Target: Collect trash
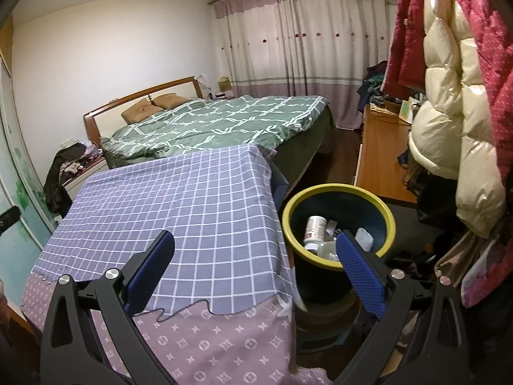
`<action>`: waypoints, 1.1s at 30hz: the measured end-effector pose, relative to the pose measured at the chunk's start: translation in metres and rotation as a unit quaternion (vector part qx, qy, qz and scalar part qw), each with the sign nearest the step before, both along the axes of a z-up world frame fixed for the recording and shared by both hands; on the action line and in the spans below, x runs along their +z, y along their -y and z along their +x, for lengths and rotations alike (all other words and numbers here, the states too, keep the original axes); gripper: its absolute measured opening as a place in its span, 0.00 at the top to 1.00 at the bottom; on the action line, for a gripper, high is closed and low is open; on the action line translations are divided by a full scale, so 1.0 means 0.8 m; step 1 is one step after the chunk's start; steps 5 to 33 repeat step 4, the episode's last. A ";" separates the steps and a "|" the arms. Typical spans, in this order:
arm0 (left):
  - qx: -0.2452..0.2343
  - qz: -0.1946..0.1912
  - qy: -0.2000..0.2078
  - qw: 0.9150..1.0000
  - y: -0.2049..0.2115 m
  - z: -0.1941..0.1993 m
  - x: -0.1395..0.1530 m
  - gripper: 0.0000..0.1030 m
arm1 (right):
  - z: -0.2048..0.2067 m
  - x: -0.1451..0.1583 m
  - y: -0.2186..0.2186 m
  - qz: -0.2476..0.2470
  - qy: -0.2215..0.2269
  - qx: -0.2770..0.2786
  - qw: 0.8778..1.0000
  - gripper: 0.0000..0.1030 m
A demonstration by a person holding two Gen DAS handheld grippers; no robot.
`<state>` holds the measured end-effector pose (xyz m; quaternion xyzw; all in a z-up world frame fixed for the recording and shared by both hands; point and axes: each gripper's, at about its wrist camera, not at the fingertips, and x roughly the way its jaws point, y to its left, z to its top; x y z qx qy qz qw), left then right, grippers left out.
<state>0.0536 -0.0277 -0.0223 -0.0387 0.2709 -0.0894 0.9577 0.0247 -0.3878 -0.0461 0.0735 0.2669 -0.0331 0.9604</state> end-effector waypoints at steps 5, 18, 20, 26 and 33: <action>0.021 0.022 -0.024 0.999 -0.015 0.051 -0.019 0.05 | 0.031 0.004 -0.018 0.006 -0.009 0.024 1.000 0.07; 0.021 0.022 -0.024 0.999 -0.015 0.051 -0.019 0.05 | 0.031 0.004 -0.018 0.006 -0.009 0.024 1.000 0.07; 0.021 0.022 -0.024 0.999 -0.015 0.051 -0.019 0.05 | 0.031 0.004 -0.018 0.006 -0.009 0.024 1.000 0.07; 0.021 0.022 -0.024 0.999 -0.015 0.051 -0.019 0.05 | 0.031 0.004 -0.018 0.006 -0.009 0.024 1.000 0.07; 0.021 0.022 -0.024 0.999 -0.015 0.051 -0.019 0.05 | 0.031 0.004 -0.018 0.006 -0.009 0.024 1.000 0.07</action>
